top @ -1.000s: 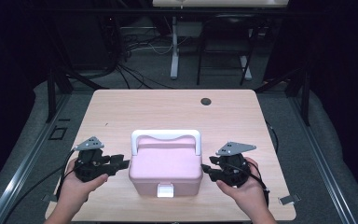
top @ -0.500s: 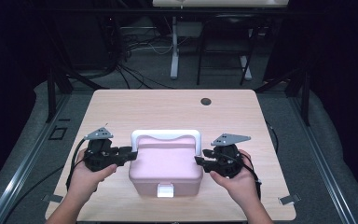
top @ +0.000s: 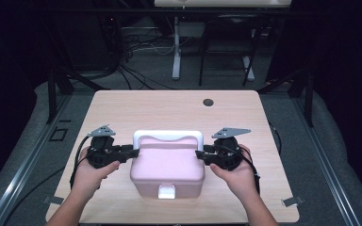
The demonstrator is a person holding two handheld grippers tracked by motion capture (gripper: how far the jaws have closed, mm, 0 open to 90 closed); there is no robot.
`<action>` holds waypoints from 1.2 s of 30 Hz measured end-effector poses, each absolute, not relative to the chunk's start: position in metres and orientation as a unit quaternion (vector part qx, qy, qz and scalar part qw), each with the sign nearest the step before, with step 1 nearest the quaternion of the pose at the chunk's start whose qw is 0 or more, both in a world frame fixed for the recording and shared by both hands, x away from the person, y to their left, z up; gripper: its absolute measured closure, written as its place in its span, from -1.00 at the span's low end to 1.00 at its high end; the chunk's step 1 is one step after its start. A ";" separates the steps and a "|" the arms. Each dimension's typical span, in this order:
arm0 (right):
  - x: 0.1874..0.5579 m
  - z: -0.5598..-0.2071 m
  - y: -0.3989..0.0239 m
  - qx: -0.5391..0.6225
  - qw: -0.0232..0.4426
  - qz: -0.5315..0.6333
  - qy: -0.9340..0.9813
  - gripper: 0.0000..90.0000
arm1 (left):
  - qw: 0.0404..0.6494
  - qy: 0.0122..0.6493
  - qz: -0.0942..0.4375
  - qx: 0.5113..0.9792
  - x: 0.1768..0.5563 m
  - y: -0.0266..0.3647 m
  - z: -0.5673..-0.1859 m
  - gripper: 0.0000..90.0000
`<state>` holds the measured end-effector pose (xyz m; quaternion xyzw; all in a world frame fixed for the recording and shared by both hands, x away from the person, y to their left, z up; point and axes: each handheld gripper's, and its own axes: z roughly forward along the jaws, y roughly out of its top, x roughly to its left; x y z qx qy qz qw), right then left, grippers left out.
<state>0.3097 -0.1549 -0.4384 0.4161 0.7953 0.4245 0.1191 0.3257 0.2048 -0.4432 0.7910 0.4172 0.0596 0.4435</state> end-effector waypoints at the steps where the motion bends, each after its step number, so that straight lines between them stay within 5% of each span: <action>1: 0.310 -0.438 -0.155 0.416 0.119 0.424 0.795 0.38 | 0.443 0.417 0.060 0.791 0.326 0.205 -0.443 0.44; 10: 0.302 -0.440 -0.155 0.411 0.146 0.426 0.793 0.58 | 0.454 0.417 0.064 0.785 0.325 0.203 -0.444 0.55; 36: 0.294 -0.440 -0.155 0.407 0.148 0.435 0.789 0.63 | 0.445 0.401 0.081 0.797 0.313 0.202 -0.439 0.64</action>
